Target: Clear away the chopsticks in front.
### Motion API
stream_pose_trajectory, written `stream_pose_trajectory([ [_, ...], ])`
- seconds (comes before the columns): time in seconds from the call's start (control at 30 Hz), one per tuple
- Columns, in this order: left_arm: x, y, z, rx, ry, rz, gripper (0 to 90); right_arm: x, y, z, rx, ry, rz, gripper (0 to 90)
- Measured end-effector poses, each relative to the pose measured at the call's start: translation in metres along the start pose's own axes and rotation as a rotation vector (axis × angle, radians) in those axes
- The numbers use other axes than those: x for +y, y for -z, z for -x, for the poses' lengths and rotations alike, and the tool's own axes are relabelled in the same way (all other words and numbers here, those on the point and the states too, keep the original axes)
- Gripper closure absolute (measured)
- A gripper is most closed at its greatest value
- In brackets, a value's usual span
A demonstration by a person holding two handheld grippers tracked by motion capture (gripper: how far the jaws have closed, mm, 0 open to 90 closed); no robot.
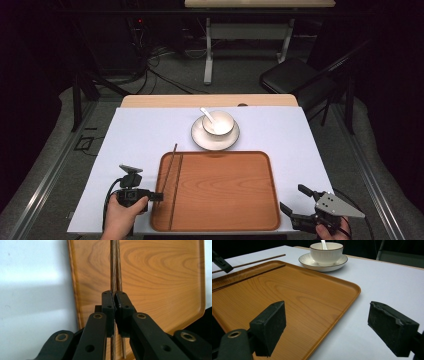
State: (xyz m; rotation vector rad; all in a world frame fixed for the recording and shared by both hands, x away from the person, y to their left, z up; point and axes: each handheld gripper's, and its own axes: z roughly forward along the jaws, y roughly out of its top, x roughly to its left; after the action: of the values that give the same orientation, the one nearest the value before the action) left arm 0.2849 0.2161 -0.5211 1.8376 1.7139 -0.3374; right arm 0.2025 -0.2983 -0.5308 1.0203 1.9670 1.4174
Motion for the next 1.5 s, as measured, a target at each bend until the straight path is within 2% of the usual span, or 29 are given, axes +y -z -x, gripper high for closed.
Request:
stream_pose_trajectory([
  [0.17,-0.008,0.001,0.002,0.013,-0.008,-0.014,86.0,0.0,0.001,0.0,-0.004,-0.004,0.004,14.7],
  [0.27,-0.015,-0.001,0.003,0.01,0.003,-0.02,85.9,0.0,0.001,-0.001,-0.001,-0.003,0.0,14.7],
  [0.3,-0.016,-0.001,0.001,0.014,-0.008,-0.031,85.9,0.0,0.001,-0.001,-0.001,0.005,0.002,14.7],
  [0.33,-0.018,-0.002,0.002,0.012,0.007,-0.025,85.9,0.0,0.001,-0.001,0.0,0.009,0.001,14.7],
  [0.37,-0.019,-0.002,-0.001,0.008,-0.005,-0.036,85.9,0.0,0.001,-0.002,-0.001,0.011,0.0,14.7],
  [0.43,-0.021,-0.005,-0.002,0.011,0.006,-0.031,85.9,0.001,0.001,-0.002,0.0,0.009,-0.001,14.7],
  [0.5,-0.021,-0.006,-0.004,0.011,0.008,-0.041,85.9,0.001,0.001,-0.002,-0.001,0.009,-0.001,14.7],
  [0.7,-0.021,-0.009,-0.005,0.008,0.029,-0.03,86.0,0.001,0.001,-0.002,-0.003,0.009,0.001,14.7],
  [1.1,-0.018,-0.012,-0.004,0.028,0.025,-0.043,85.3,0.001,0.001,-0.002,-0.002,0.01,0.001,14.7],
  [1.17,-0.018,-0.012,-0.004,0.022,0.038,-0.04,84.8,0.001,0.001,-0.002,-0.001,0.01,0.001,14.7],
  [1.2,-0.018,-0.011,-0.005,0.022,0.029,-0.046,84.5,0.001,0.001,-0.002,-0.002,0.011,0.001,14.7],
  [1.27,-0.019,-0.012,-0.005,0.016,0.04,-0.042,83.1,0.001,0.001,-0.002,-0.003,0.012,0.002,14.7],
  [1.5,-0.019,-0.012,-0.006,0.018,0.032,-0.04,82.8,0.001,0.001,-0.002,-0.002,0.011,0.001,14.7],
])
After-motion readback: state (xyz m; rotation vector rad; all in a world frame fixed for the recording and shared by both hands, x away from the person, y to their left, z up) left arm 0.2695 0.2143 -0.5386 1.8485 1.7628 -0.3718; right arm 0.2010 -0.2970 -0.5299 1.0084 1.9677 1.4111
